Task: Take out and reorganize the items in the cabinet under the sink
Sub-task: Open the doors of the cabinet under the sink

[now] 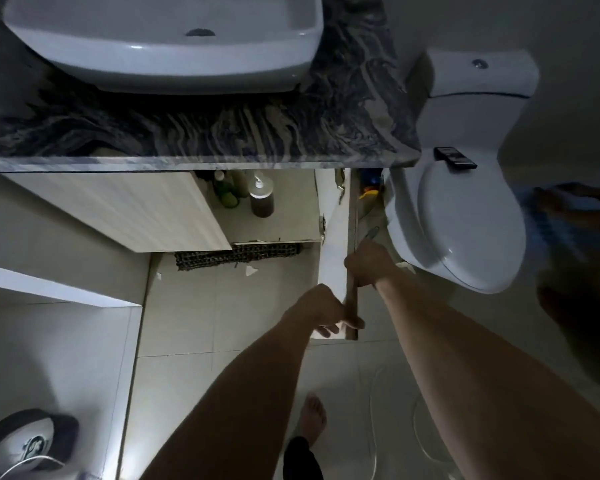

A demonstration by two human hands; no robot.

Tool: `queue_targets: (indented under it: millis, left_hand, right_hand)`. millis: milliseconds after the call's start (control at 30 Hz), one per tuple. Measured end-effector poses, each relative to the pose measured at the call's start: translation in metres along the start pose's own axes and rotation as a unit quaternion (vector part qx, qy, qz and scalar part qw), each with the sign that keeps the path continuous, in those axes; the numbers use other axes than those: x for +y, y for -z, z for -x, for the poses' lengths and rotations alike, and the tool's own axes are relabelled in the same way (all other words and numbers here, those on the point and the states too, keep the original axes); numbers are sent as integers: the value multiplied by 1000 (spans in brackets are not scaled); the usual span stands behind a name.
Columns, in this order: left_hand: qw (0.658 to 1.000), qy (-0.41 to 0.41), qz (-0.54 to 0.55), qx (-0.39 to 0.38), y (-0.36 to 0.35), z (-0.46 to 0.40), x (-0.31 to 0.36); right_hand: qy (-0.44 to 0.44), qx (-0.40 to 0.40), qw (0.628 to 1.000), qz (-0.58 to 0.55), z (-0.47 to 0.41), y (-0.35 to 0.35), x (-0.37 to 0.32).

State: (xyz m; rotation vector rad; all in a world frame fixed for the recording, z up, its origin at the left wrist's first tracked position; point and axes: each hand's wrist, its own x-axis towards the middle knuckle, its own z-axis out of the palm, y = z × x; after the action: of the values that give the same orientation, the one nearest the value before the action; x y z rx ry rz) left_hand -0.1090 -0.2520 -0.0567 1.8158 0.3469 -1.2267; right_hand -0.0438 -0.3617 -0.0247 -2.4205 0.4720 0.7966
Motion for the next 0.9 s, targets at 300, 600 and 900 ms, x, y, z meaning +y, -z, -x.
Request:
queue_targets:
  millis: [300,600,900]
  left_hand:
    - [999,-4,28,29,-68,-22,37]
    - [990,-88,-100,48,-51,-2,-5]
    - [845,-56,-404,345,188,21,-110]
  right_hand:
    - [28,24,996,83,3,38,38]
    - [23,38,978,206,16,28,31]
    - [214,93,930,283,-2,-52,-95]
